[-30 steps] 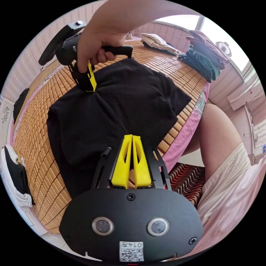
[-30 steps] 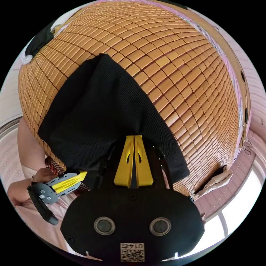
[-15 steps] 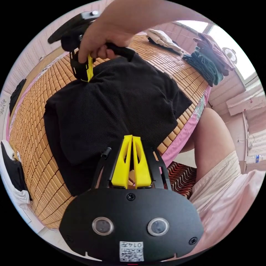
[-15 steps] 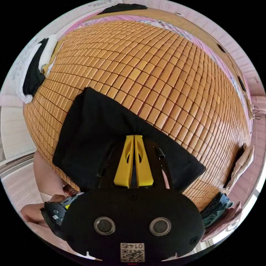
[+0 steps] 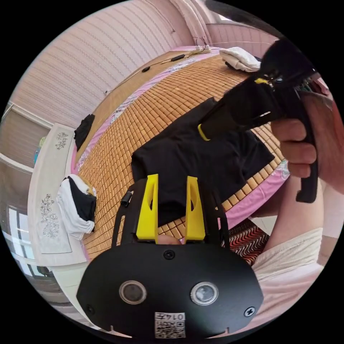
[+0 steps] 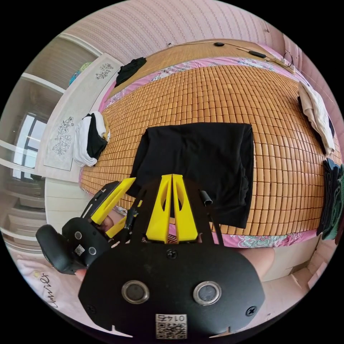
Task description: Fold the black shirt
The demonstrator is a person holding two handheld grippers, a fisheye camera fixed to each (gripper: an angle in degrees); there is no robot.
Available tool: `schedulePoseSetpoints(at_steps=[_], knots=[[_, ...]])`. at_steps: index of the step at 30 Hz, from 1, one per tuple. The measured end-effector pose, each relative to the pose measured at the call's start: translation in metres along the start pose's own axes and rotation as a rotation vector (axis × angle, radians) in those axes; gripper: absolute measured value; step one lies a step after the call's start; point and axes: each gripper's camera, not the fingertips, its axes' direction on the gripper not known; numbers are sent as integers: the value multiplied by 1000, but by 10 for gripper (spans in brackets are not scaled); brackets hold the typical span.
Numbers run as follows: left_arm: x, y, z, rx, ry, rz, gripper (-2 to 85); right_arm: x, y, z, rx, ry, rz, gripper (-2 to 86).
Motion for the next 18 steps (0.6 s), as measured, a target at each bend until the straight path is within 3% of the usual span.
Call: schedulePoseSetpoints(at_steps=[2, 5, 7, 12, 17, 18], knots=[[8, 2, -21, 90, 110, -113, 84, 8, 24, -11, 33, -57, -10, -9], [15, 0, -37, 24, 89, -292, 12, 21, 49, -25, 85, -160, -28, -9], [18, -1, -47, 5, 82, -339, 9, 26, 62, -33, 110, -205, -67, -9], [26, 4, -64, -38, 161, -336, 4, 32, 96, -48, 135, -238, -142, -9], [27, 15, -58, 41, 494, -316, -7, 22, 127, -49, 133, -112, -250, -9], [29, 14, -56, 39, 491, -306, -7, 21, 130, -49, 135, -97, -258, -9]])
